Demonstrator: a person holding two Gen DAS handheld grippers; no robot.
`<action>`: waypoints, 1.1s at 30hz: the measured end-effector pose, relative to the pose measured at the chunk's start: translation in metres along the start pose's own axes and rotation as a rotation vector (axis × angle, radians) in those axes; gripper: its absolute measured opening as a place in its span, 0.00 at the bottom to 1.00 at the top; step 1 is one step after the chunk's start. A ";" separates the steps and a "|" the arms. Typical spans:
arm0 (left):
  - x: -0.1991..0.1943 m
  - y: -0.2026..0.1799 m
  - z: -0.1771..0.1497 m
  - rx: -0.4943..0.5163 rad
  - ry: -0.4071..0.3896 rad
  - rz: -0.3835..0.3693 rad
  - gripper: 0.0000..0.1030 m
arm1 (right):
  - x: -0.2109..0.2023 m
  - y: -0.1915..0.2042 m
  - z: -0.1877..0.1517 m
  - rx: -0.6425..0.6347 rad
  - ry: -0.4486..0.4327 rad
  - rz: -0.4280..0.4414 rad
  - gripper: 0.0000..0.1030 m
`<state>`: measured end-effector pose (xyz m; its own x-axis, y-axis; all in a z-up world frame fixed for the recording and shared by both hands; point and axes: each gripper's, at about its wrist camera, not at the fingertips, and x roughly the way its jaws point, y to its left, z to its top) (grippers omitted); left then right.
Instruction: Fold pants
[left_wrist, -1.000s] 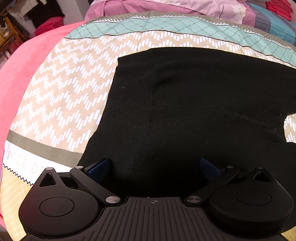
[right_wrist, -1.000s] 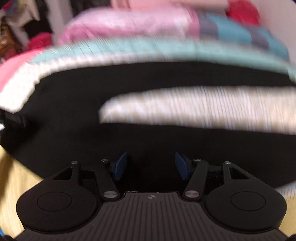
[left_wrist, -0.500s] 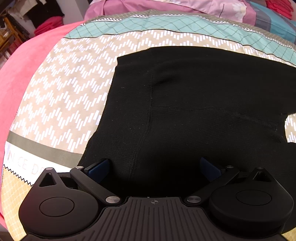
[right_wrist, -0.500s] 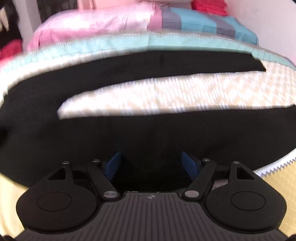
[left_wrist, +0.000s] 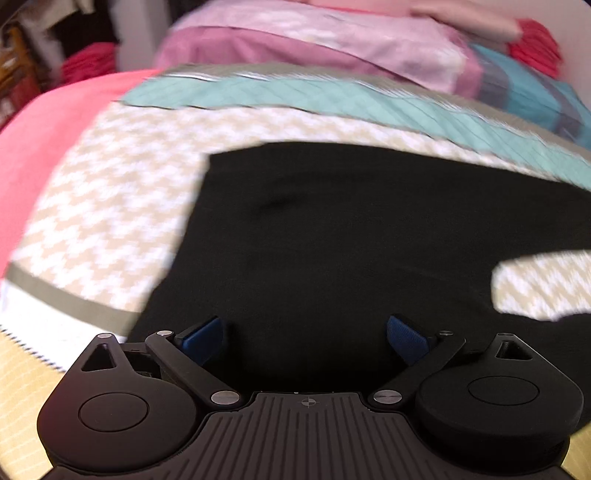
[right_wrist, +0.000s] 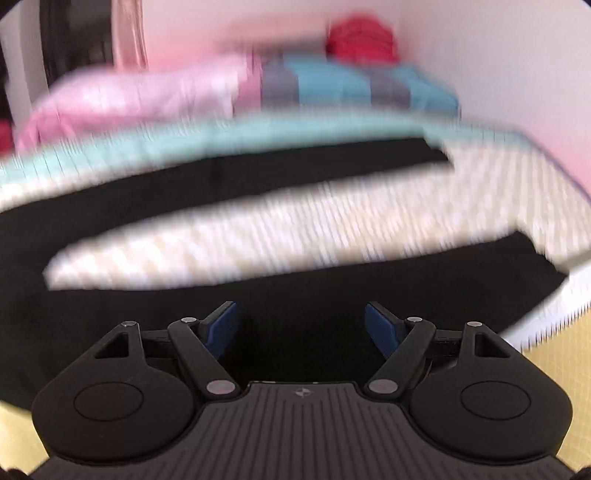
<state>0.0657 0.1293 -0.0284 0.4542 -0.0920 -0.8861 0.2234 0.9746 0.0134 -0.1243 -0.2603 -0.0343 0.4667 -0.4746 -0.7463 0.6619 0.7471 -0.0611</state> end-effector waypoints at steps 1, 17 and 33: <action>0.006 -0.007 -0.001 0.023 0.023 0.011 1.00 | -0.009 -0.009 -0.006 0.011 -0.026 0.032 0.78; 0.032 -0.023 -0.009 0.034 0.101 0.099 1.00 | -0.002 -0.085 0.005 0.056 -0.028 -0.002 0.80; 0.029 -0.027 -0.013 0.011 0.093 0.129 1.00 | 0.003 -0.110 0.009 0.078 -0.012 -0.018 0.83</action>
<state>0.0612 0.1026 -0.0603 0.3985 0.0536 -0.9156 0.1776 0.9749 0.1344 -0.1909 -0.3482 -0.0241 0.4609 -0.4935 -0.7375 0.7136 0.7002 -0.0226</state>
